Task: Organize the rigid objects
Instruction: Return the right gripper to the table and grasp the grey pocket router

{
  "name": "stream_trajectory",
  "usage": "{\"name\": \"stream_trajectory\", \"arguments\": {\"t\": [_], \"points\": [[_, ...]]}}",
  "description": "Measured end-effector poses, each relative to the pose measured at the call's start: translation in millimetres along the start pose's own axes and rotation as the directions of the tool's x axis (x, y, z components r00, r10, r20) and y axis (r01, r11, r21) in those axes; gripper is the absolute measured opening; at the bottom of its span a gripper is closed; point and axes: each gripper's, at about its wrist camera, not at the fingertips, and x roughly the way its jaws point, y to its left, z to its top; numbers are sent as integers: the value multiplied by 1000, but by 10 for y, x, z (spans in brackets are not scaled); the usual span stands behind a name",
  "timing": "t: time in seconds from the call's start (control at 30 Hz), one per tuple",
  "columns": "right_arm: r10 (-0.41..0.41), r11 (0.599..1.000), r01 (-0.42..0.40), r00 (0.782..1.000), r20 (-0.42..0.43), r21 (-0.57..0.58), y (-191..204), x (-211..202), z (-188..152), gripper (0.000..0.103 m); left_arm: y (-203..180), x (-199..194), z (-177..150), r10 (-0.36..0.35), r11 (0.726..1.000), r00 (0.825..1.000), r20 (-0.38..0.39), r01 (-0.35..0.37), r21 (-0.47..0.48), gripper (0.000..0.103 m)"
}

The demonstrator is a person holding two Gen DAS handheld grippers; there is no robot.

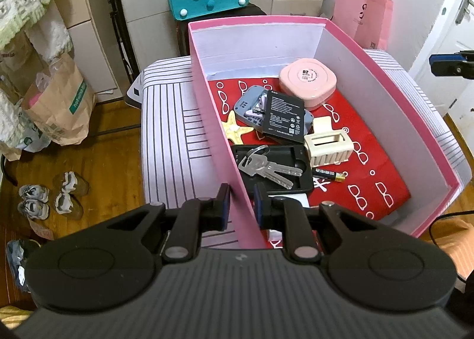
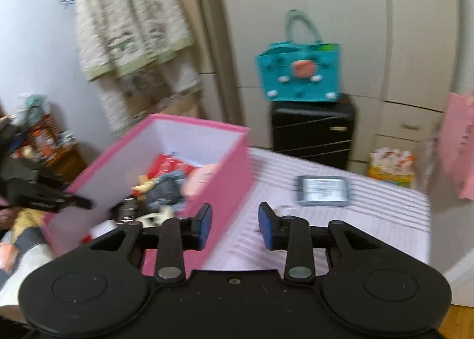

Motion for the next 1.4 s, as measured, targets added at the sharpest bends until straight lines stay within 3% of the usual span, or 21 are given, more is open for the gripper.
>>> {"name": "stream_trajectory", "arguments": {"t": [0.23, 0.4, 0.5, 0.53, 0.57, 0.83, 0.97, 1.17, 1.3, 1.4], "points": [[-100, 994, 101, 995, 12, -36, -469, 313, -66, 61, -24, 4, 8, 16, 1000, 1000, -6, -16, -21, 15], [-76, 997, 76, 997, 2, 25, -717, 622, -76, 70, -23, -4, 13, 18, 1000, 1000, -13, -18, -24, 15], [-77, 996, 76, 997, 22, 37, -790, 772, -103, 82, -25, -7, 19, 17, 1000, 1000, -16, -17, -25, 15], [-81, 996, 80, 996, 25, 29, -790, 829, -111, 94, -23, -7, 21, 16, 1000, 1000, -17, -17, -27, 15], [-83, 996, 82, 996, 35, 21, -786, 875, -120, 97, -19, -5, 23, 15, 999, 1000, -18, -15, -29, 15], [-90, 993, 85, 995, 52, 87, -937, 1259, -129, 101, -9, -3, 27, 12, 999, 1000, -22, -12, -31, 15], [-143, 989, 140, 988, 54, 56, -938, 1435, -128, 103, -7, -4, 27, 12, 999, 1000, -23, -13, -30, 15], [-145, 989, 145, 989, -1, 35, -947, 1695, -106, 103, -7, -6, 29, 11, 999, 1000, -25, -12, -31, 15], [-208, 978, 208, 978, -1, 23, -932, 1815, -103, 103, -8, -4, 31, 11, 1000, 1000, -26, -12, -28, 15], [-210, 977, 210, 978, -15, 34, -960, 1893, -106, 103, -14, 3, 33, 11, 1000, 1000, -27, -12, -25, 15]]}}
